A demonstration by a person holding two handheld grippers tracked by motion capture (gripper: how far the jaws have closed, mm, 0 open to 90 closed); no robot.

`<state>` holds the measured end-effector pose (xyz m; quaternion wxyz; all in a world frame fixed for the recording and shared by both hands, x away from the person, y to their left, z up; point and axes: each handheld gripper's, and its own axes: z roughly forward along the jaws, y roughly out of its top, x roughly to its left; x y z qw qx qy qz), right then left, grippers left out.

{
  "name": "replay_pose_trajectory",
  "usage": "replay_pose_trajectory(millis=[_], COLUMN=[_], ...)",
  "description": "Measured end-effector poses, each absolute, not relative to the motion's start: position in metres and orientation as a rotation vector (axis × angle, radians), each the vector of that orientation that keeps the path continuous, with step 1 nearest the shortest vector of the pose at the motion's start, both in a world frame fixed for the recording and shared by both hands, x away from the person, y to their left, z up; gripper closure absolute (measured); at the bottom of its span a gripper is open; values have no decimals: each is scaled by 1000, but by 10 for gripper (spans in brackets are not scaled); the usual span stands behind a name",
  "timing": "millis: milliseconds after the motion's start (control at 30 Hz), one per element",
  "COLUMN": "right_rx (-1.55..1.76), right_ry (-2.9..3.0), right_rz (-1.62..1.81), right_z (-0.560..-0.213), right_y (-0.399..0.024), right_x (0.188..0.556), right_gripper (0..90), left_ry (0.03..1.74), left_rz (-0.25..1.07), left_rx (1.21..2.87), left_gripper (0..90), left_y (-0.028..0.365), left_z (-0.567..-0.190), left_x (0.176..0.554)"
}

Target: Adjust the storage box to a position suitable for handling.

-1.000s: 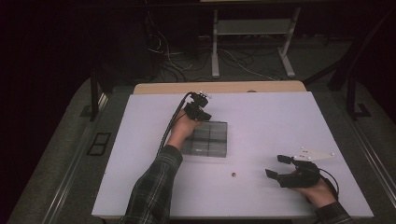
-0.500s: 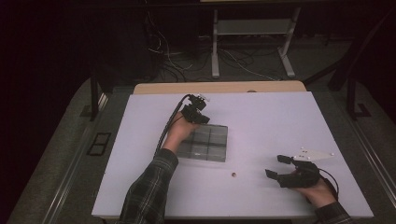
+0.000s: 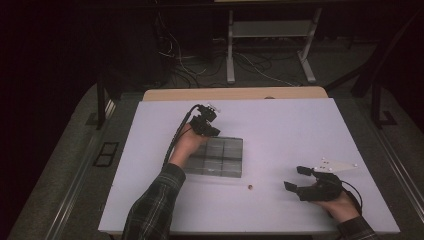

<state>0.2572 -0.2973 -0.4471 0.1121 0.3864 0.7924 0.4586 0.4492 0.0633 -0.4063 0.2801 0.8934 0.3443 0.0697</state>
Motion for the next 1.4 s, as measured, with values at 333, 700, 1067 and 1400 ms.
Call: replay_pose_trajectory(millis=[333, 700, 1067, 1400], right_rx=[1134, 1136, 1137, 1135], right_ry=[2326, 2325, 2325, 2325], right_rz=[1343, 1342, 1337, 1335], right_z=[-447, -448, -448, -448], right_y=[-297, -297, -297, -296], right_x=[257, 257, 257, 257], right_gripper=[196, 197, 197, 197], left_ry=[941, 956, 902, 846], left_rz=[170, 154, 155, 148], left_rx=[2359, 2366, 2397, 2399], left_gripper=[887, 887, 887, 887], left_y=[67, 74, 70, 64], left_z=[-408, -413, -411, -411], left_x=[439, 426, 417, 406])
